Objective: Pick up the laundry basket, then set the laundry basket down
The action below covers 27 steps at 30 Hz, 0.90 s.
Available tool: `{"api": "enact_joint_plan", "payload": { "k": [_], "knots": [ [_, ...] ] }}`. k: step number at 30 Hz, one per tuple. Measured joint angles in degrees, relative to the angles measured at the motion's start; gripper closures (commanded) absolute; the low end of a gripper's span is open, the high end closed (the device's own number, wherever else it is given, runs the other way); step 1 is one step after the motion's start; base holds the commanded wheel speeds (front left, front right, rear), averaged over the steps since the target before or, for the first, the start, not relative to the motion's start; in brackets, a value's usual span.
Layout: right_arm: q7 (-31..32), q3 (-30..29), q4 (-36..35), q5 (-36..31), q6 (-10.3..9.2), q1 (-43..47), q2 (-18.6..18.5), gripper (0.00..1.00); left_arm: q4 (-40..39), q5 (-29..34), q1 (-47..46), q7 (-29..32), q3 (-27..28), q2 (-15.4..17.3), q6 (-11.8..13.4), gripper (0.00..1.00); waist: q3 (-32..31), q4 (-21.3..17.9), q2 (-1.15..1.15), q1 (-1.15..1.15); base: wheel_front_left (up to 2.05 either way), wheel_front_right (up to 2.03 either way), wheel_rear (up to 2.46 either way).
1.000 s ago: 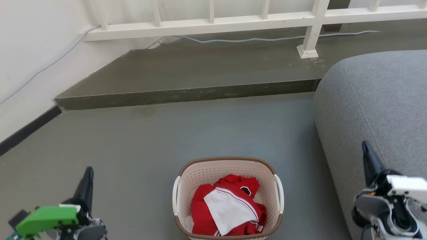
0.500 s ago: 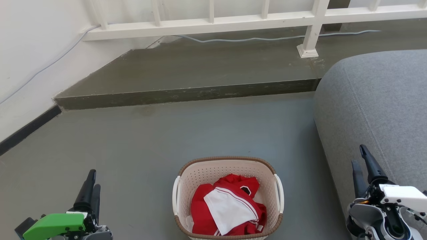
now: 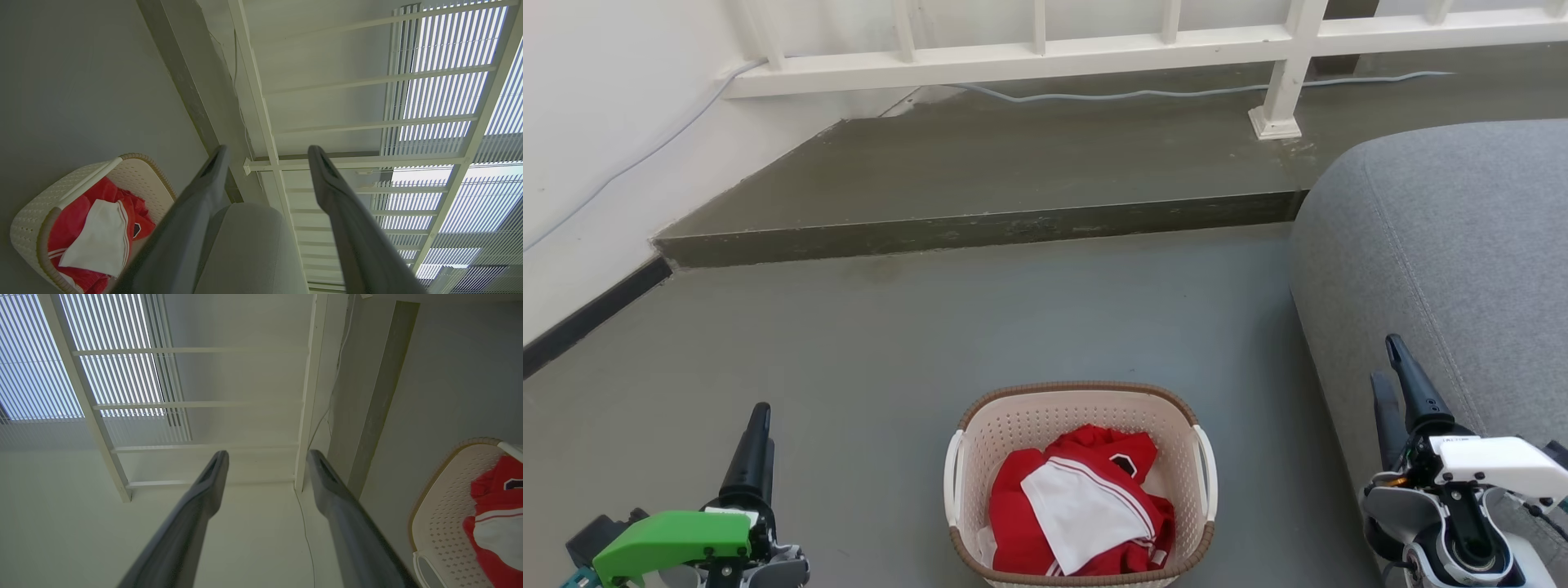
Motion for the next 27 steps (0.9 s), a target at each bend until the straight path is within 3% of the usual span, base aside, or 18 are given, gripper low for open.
{"api": "enact_joint_plan", "payload": {
  "k": [8,13,27],
  "knots": [
    [-2.16,2.41,-1.22,-5.27,0.01,-1.30,-2.12,0.00,-0.70,4.43,-0.26,-1.78,-1.46,0.48,0.00,0.00,0.11,-0.10,0.00,0.00,0.00,0.00,0.00],
    [-3.46,4.24,-1.31,-10.32,0.02,-1.59,-3.77,0.00,-1.47,9.72,-0.78,-2.72,-2.96,1.81,0.00,0.00,0.21,-0.16,0.00,0.00,0.00,0.00,0.00],
    [-6.35,8.62,-1.38,-24.02,0.04,-3.70,-5.89,0.00,-3.71,24.81,-1.86,-5.49,-3.04,1.78,0.00,0.00,0.47,-0.20,0.00,0.00,0.00,0.00,0.00]
  ]
}}
